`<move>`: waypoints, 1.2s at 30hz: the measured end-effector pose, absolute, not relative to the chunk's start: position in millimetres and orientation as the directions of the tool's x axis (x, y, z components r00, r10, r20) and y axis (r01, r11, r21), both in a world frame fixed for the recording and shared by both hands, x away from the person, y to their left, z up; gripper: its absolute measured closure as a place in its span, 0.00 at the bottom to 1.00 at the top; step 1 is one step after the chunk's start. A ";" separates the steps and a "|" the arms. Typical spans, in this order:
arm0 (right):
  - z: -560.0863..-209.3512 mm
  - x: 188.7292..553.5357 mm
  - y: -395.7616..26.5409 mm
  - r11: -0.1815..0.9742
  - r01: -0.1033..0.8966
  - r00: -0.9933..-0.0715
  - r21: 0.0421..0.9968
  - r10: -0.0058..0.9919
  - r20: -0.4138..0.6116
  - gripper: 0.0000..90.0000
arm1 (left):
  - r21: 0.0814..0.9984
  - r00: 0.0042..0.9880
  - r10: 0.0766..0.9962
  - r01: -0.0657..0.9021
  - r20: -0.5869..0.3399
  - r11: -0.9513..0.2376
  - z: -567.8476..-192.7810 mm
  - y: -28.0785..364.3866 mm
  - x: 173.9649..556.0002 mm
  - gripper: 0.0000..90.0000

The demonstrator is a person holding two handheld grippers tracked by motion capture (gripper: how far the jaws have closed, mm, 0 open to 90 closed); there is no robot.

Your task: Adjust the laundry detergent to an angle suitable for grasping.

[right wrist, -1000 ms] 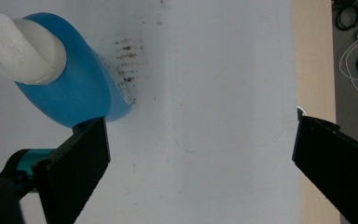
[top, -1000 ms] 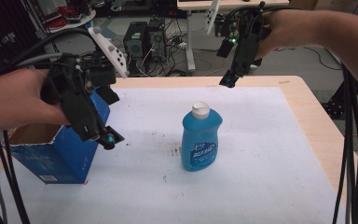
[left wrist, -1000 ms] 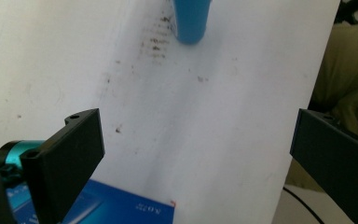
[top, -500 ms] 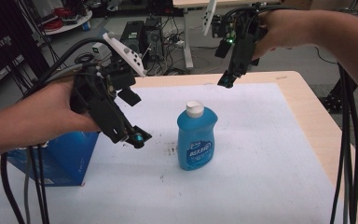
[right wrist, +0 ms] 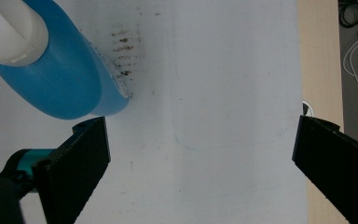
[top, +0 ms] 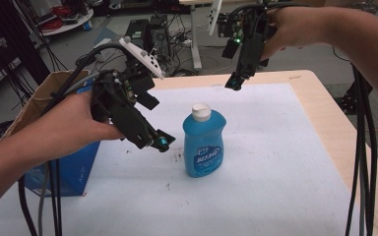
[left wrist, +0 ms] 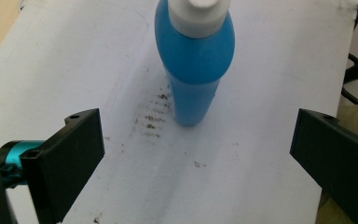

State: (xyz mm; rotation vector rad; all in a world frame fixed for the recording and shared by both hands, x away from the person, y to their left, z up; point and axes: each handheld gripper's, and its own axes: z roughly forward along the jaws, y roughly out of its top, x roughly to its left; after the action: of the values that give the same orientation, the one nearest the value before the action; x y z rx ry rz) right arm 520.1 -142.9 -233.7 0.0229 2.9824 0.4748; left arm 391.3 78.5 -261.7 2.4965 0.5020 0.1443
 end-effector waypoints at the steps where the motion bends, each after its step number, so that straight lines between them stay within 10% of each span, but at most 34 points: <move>1: -233.7 520.1 -142.9 0.951 -0.004 -0.993 0.310 0.034 -0.117 0.03 | 0.566 0.923 0.384 0.321 -0.008 -0.759 -261.7 78.5 391.3 0.03; 36: -240.7 525.7 -142.9 0.948 0.003 -0.993 0.318 0.041 -0.113 0.03 | 0.636 0.924 0.383 0.293 0.003 -0.714 -313.8 38.3 397.7 0.03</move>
State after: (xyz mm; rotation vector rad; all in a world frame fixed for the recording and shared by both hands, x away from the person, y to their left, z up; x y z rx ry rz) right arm 525.7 -142.9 -240.7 0.0332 2.9839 0.4869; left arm 397.7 38.3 -313.8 2.4130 0.4782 0.1765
